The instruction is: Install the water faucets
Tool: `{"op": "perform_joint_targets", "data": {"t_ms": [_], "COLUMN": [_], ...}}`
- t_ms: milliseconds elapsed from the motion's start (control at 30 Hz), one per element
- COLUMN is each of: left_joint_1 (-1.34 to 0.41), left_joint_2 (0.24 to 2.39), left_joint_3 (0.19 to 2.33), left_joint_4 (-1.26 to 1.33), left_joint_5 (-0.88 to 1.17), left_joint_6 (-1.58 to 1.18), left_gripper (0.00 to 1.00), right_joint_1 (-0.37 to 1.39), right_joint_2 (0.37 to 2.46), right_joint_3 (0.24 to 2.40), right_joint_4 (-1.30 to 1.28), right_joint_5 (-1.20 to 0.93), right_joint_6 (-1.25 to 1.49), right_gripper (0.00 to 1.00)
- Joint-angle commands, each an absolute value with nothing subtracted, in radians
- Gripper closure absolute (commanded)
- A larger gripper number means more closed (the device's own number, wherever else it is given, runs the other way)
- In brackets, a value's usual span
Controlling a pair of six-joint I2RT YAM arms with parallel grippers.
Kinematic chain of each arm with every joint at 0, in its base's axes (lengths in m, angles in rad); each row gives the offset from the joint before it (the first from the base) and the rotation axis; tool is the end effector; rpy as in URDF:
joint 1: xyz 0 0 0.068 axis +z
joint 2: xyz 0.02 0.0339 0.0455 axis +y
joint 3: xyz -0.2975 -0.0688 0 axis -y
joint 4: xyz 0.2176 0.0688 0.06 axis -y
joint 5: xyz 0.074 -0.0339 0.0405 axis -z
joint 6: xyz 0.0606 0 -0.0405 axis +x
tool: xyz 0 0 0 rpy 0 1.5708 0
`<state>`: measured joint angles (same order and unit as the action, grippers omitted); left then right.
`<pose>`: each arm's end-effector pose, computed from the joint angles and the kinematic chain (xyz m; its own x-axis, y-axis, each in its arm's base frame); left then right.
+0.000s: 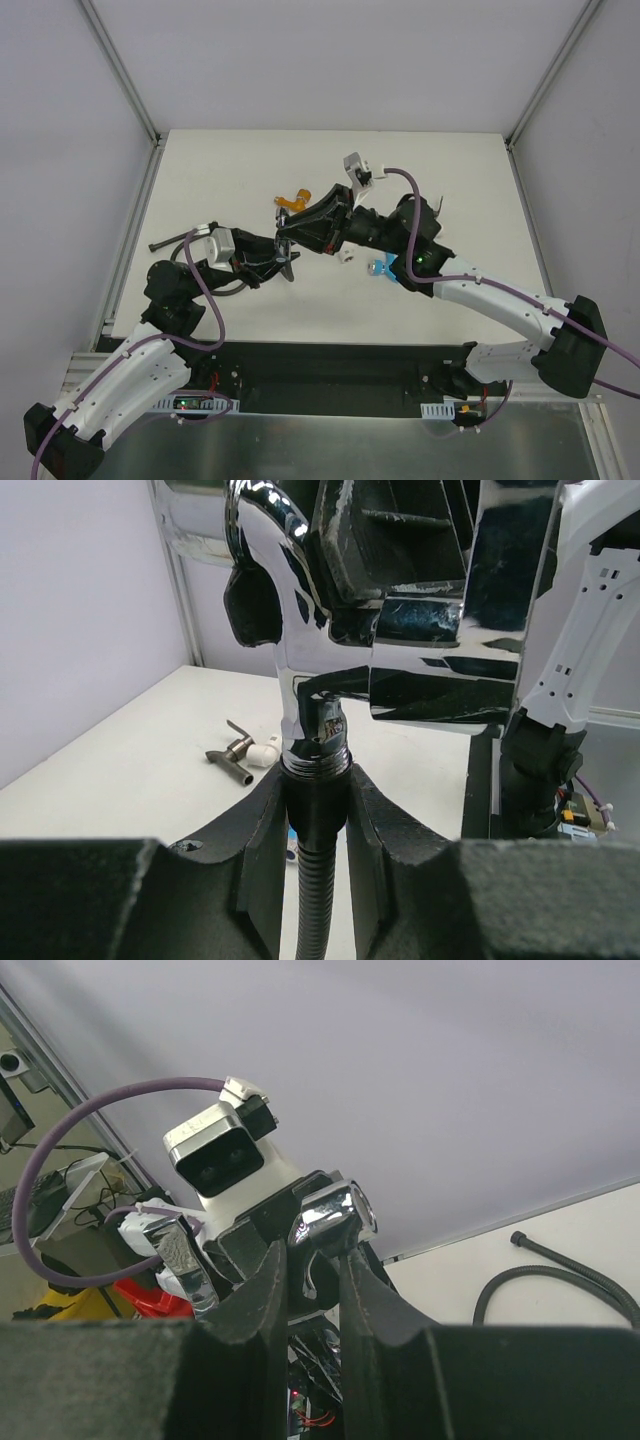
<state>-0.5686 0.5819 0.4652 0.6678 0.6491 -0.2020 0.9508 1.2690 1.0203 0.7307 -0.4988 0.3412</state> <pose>0.0635 -0.0840 0.3753 0.2591 -0.3553 -0.8981 0.9339 0.3294 0.1392 0.1333 0.2366 0.4611 -0.0678 0.4108 -0.9092 -0.9957 0.0295 0.0875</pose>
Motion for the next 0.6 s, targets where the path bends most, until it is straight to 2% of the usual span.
{"op": "perform_joint_targets", "data": {"t_ms": [0, 300, 567], "left_joint_1": [-0.571, -0.571, -0.571], "left_joint_2": [0.555, 0.543, 0.529], "left_joint_3": [0.48, 0.476, 0.469], "left_joint_4": [0.784, 0.77, 0.759], "left_joint_5": [0.63, 0.595, 0.56], "left_joint_6": [-0.215, -0.199, -0.187], "left_gripper": [1.0, 1.0, 1.0], "right_joint_1": [0.963, 1.032, 1.137], "right_joint_2": [1.239, 1.206, 1.18], "right_joint_3": [1.006, 0.986, 0.971], "right_joint_4": [0.715, 0.637, 0.554], "right_joint_5": [-0.439, -0.29, -0.023], "right_joint_6": [0.281, 0.169, 0.087], "right_gripper": [0.98, 0.98, 0.98]}}
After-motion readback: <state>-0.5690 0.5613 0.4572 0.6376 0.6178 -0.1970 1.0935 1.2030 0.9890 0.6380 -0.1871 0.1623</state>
